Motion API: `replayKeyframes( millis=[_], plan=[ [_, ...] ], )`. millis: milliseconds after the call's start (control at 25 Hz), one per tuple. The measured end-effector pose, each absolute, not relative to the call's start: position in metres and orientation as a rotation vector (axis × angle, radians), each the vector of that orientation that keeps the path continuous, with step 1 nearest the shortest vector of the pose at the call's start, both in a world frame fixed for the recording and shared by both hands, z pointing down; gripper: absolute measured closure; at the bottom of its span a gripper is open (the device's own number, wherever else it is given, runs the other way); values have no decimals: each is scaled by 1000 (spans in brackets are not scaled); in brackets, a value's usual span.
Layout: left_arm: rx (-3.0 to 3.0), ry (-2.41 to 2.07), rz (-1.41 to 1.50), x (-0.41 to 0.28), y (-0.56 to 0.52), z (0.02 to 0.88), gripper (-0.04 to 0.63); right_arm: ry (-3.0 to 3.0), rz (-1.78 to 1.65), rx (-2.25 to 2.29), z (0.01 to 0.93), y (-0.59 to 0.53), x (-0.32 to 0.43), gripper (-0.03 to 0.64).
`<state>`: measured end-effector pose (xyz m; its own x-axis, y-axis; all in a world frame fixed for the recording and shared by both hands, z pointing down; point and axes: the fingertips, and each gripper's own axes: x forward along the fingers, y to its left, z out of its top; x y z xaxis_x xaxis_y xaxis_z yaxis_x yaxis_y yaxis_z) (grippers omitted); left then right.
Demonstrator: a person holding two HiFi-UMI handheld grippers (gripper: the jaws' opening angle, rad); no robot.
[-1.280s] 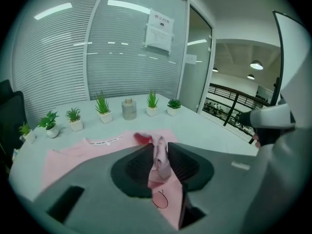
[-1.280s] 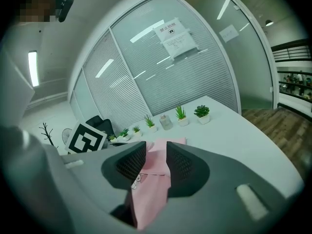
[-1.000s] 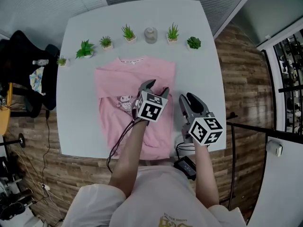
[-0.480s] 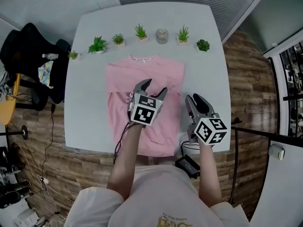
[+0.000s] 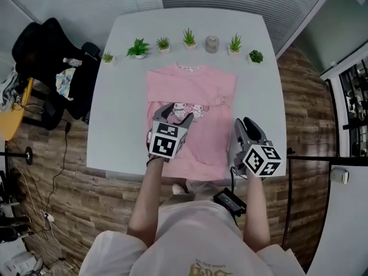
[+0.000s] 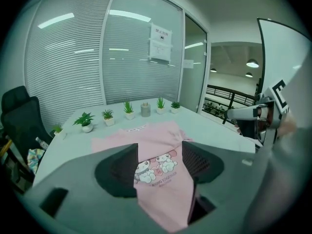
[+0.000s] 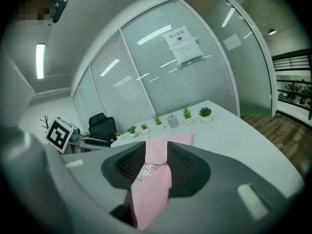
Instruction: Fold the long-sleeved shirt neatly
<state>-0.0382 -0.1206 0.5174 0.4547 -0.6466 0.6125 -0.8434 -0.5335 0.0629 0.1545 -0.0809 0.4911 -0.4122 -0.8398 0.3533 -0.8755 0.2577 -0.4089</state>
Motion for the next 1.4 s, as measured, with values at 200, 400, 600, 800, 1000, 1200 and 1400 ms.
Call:
replayKeyframes(
  millis=[200,400,600,800,1000,1200,1400],
  plan=[
    [2343,-1288,740,-75,-77,509,305,-2441,805,1695,481,-50,140,480],
    [2329,-1290,753,-102,-34,515,305,-2421,767,1683,482,-8,125,475],
    [2326,-1251,785,-110,-1,527,307,-2376,761,1664,498,28,119,472],
    [2310,-1203,823,-115,27,546,322,-2327,759,1648,518,53,120,472],
    [2268,-1118,865,-119,53,572,322,-2290,767,1591,540,74,114,470],
    [2212,-1041,911,-124,79,600,324,-2246,775,1439,574,93,101,457],
    [2152,-1022,949,-132,93,623,324,-2181,775,1339,605,111,92,442]
  ],
)
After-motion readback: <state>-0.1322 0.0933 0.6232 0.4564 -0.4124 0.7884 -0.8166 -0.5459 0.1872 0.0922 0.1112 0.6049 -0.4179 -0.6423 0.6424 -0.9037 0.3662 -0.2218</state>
